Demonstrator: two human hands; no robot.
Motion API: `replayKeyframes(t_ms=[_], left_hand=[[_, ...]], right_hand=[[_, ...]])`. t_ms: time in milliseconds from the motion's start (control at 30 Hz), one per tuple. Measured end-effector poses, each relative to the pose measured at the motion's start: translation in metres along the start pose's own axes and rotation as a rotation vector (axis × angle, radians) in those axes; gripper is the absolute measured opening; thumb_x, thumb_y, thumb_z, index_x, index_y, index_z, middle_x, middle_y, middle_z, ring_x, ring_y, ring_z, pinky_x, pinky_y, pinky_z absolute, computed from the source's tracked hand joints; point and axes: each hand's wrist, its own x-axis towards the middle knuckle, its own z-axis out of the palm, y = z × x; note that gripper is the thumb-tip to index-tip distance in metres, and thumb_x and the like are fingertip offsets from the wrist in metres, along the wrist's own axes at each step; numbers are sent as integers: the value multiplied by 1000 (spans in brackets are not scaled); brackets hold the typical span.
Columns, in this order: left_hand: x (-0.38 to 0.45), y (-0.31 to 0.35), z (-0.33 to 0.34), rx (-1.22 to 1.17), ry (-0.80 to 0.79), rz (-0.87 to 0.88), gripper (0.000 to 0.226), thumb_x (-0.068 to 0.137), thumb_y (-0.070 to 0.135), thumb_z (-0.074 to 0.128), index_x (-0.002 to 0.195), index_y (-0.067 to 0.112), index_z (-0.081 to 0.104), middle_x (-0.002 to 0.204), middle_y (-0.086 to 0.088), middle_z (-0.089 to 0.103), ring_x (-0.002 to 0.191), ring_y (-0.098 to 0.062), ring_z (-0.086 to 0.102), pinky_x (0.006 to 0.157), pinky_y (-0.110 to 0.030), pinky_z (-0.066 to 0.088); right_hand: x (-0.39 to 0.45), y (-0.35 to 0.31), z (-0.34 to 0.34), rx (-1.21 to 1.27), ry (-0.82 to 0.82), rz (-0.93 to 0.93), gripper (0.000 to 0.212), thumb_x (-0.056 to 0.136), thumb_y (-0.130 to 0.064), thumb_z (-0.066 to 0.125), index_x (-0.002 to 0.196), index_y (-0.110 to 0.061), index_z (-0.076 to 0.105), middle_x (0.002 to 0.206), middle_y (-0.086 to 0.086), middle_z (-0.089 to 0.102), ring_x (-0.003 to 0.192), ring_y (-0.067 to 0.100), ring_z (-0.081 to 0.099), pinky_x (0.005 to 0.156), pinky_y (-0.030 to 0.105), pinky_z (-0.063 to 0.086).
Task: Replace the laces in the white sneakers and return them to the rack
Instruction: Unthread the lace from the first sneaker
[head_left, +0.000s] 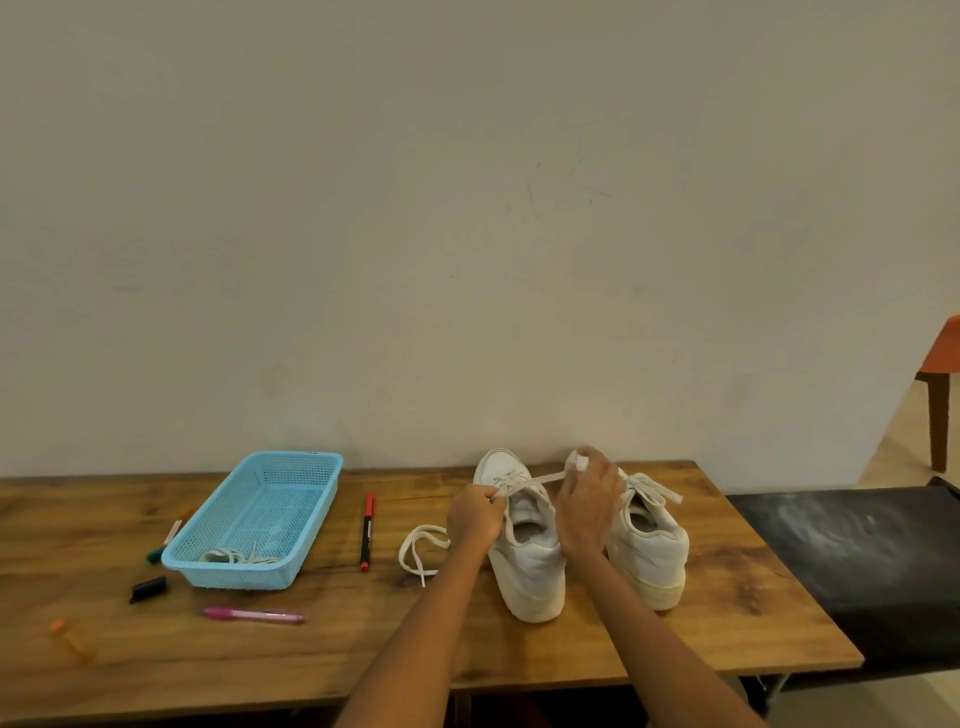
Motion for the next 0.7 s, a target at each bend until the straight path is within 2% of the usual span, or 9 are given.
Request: replayKeyframes(t_ms=[67, 133, 200, 267, 400, 433, 500, 600, 700], left_hand=[[1, 0, 0, 4, 1, 5, 23, 93, 23, 49, 80, 20, 67, 80, -5, 63, 77, -21, 57, 62, -27, 37], [3, 0, 1, 13, -2, 12, 26, 96, 30, 49, 94, 18, 72, 91, -5, 69, 84, -21, 60, 64, -26, 37], [3, 1, 1, 15, -11, 17, 28, 97, 32, 48, 97, 17, 72, 96, -5, 70, 82, -19, 59, 64, -25, 38], [3, 1, 0, 19, -14, 17, 27, 97, 32, 49, 97, 19, 72, 96, -5, 70, 84, -21, 61, 64, -25, 38], [3, -1, -1, 4, -6, 12, 24, 94, 24, 50, 80, 19, 70, 79, -5, 64, 76, -20, 55, 61, -25, 37], [3, -1, 0, 3, -3, 6, 25, 93, 22, 50, 81, 17, 70, 79, -6, 64, 74, -19, 54, 61, -25, 36], [3, -2, 1, 7, 3, 7, 25, 93, 22, 49, 83, 15, 71, 80, -5, 63, 74, -18, 52, 60, -24, 35], [2, -1, 2, 15, 8, 14, 25, 95, 24, 49, 91, 14, 72, 83, -3, 64, 74, -15, 52, 54, -23, 33], [1, 1, 1, 16, 17, 5, 25, 94, 21, 48, 82, 15, 70, 76, -2, 58, 70, -16, 49, 49, -21, 29]], right_hand=[[4, -6, 0, -133, -283, -273, 30, 98, -25, 44, 125, -15, 52, 127, 10, 50, 117, 26, 44, 91, 35, 40], [3, -16, 3, -458, -572, -548, 31, 98, -29, 43, 126, -18, 51, 132, 8, 43, 122, 26, 38, 95, 35, 37], [5, -18, 9, -687, -693, -656, 29, 99, -28, 42, 123, -17, 53, 131, 9, 43, 120, 26, 38, 95, 36, 38], [8, -18, 13, -549, -597, -570, 25, 99, -23, 41, 115, -14, 58, 120, 9, 51, 109, 23, 46, 86, 30, 41], [35, -37, -3, 464, 33, 217, 23, 98, -13, 39, 92, -1, 58, 88, 11, 58, 82, 22, 51, 73, 35, 41], [46, -43, -10, 533, 129, 272, 23, 99, -14, 37, 93, -1, 55, 86, 10, 57, 79, 23, 51, 69, 33, 39], [61, -49, -21, 536, 145, 215, 25, 100, -18, 37, 95, -1, 54, 83, 7, 57, 74, 20, 51, 64, 28, 35], [61, -42, -25, 315, -154, 95, 25, 99, -17, 38, 89, -2, 55, 80, 8, 56, 74, 21, 51, 62, 28, 35], [47, -17, -14, -316, -724, -83, 25, 97, -16, 40, 92, -1, 59, 92, 16, 59, 89, 26, 55, 75, 32, 41]])
